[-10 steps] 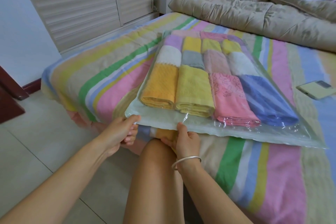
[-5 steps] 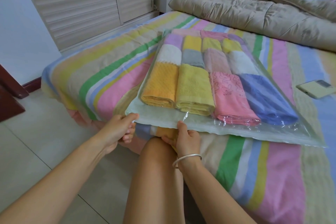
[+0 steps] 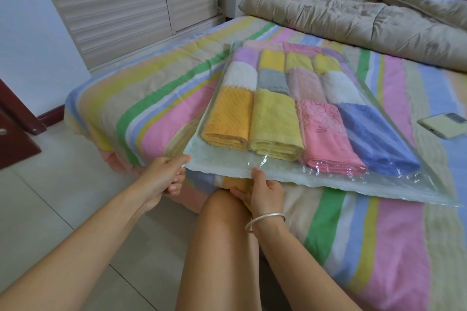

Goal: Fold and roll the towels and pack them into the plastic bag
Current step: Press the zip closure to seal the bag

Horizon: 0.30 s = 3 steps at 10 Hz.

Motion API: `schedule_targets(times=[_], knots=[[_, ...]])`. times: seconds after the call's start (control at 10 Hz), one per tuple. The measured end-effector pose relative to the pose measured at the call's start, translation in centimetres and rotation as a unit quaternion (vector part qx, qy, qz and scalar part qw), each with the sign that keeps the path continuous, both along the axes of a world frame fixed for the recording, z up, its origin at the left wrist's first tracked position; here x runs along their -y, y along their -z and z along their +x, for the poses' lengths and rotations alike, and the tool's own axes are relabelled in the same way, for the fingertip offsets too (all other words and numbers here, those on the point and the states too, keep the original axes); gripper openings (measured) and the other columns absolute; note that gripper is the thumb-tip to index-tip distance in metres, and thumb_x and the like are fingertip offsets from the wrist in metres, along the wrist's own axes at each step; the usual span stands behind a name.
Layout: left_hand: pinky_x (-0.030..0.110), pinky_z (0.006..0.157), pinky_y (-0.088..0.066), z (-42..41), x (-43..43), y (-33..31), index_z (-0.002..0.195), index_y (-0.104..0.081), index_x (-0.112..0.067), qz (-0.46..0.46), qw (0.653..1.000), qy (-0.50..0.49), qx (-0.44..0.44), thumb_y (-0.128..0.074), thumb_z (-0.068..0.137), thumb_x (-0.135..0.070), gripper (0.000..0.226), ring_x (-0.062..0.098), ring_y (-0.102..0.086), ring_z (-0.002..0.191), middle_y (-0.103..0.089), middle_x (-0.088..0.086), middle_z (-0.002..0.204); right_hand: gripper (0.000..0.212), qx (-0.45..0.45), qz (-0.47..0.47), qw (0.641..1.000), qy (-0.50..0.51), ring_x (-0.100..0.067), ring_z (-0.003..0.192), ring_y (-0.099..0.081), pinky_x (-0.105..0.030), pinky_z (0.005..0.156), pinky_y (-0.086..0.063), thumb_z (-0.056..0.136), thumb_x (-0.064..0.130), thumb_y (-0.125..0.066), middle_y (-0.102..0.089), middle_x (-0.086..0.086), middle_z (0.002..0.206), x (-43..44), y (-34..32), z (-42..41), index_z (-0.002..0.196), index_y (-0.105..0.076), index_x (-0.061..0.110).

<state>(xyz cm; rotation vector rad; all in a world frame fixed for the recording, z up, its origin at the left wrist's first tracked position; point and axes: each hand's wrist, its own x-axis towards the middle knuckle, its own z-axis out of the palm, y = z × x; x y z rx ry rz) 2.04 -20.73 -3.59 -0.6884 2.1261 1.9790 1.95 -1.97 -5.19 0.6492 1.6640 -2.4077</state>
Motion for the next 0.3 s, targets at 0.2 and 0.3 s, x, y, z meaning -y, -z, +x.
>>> schedule_targets(times=[0.2,0.3], knots=[[0.021,0.04,-0.028,1.0,-0.5,-0.2,0.058,-0.035,-0.019,0.044,0.999,0.017,0.024,-0.058,0.084,-0.062,0.055,0.013,-0.026,0.042,-0.026,-0.002,0.05,0.035,-0.003,-0.009,1.0,-0.024,-0.017,0.061,-0.067,-0.047,0.075,-0.058,0.094,0.027,-0.057,-0.059,-0.006,0.07,-0.2,-0.2,0.0,0.069,-0.053,0.003],[0.021,0.042,-0.029,2.5,-2.0,0.0,0.064,-0.043,-0.016,0.049,0.992,0.107,0.053,-0.053,0.078,-0.068,0.055,0.013,-0.031,0.044,-0.032,-0.001,0.052,0.05,-0.008,0.025,0.994,-0.102,-0.01,0.035,-0.04,-0.048,0.073,-0.058,0.094,0.037,-0.055,-0.036,0.001,0.043,-1.1,-0.5,0.5,0.055,-0.041,0.009]])
